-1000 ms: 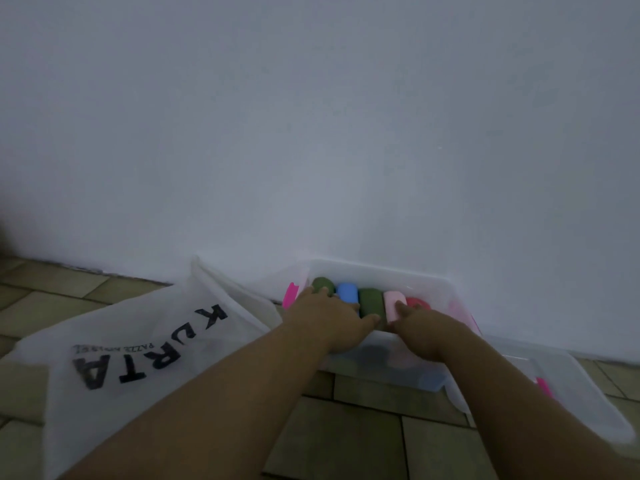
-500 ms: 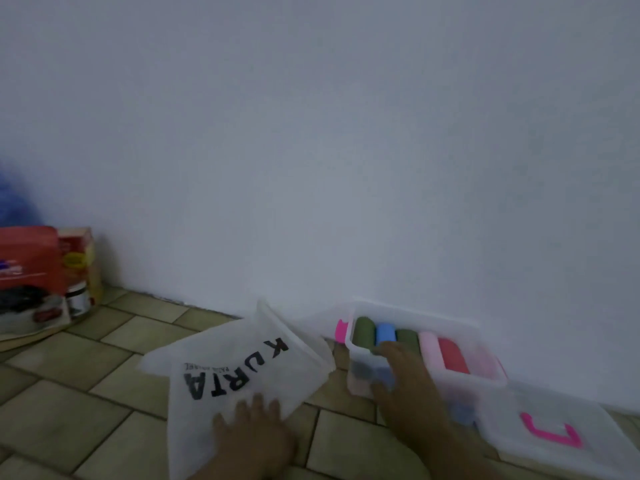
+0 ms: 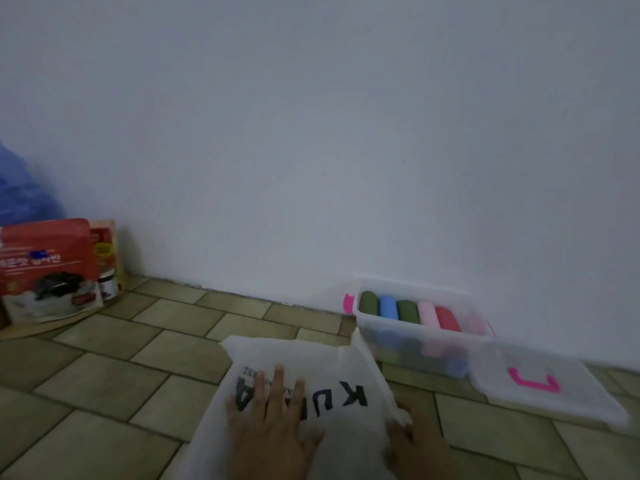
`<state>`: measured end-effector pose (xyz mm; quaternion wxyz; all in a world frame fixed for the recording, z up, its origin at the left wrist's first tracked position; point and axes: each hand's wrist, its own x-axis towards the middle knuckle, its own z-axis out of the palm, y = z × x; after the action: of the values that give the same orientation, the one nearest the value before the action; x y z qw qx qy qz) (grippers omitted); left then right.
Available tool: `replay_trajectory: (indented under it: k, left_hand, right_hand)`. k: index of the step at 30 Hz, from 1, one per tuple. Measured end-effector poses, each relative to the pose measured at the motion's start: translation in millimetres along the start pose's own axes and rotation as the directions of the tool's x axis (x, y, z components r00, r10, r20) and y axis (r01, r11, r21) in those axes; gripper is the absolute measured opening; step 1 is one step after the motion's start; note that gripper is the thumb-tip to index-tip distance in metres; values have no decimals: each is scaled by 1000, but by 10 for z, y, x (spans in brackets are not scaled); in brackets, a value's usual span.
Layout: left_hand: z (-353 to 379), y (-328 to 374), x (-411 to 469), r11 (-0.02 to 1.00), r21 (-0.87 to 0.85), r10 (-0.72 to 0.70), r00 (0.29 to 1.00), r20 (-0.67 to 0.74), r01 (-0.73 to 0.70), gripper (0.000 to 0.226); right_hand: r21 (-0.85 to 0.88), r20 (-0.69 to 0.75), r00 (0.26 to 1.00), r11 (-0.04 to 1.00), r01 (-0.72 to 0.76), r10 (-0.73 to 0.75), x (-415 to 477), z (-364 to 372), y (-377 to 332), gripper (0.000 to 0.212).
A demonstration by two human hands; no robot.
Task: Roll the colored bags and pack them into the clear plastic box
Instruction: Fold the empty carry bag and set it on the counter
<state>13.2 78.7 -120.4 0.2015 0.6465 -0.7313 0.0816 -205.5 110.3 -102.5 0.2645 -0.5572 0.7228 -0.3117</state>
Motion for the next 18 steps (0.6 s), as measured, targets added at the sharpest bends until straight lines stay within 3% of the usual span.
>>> replay_trajectory:
  k: [3,5,6,7,8,10,11,13,15,17,18]
  left_hand:
    - [-47,194,172,997,68,5,973,230,-21,84]
    - [133,276,266,986,146,28,949,315,-78,90]
    - [266,313,276,987,137,34,934,357,-88,92]
    - [355,363,293,984,140,45,909,415,-112,93]
    - [404,421,307,980,126,82,888,451,-155,93]
    - [453,467,315,975,76,147,858,492,-210,95]
    - [488,469,323,962,75,189,842,505,-261,93]
    - [553,454,329,938,108,231,829,509,-328,90]
    - [589,431,340,949,110,218,863,456,-297,88]
    - [590,426,355,957,108,200,879,432,-270,90]
    - [583,424,368,958,89,210,880,427,-273,90]
  right_hand:
    - [40,41,986,986,-160,159,-86,-250,16,48]
    - [-21,-96,983,987,-162,160,-151,-445,36,55]
    - [-170,-248,968,982,-79,35,-153,-480,-7,60]
    - [-360,-351,918,932,49,-183,-172,-478,-89,63]
    - [-502,-348,849,844,189,-397,-227,-438,-230,66]
    - [-675,-144,762,626,391,-631,-285,-249,-464,61]
    - [-687,-11,778,570,450,-628,-288,-148,-511,59]
    - [-699,158,881,580,419,-446,-171,-40,-369,70]
    - [-684,165,970,688,242,-177,10,-51,-12,88]
    - [-687,172,983,723,73,64,95,-105,301,99]
    - [-683,175,979,729,42,108,107,-121,406,102]
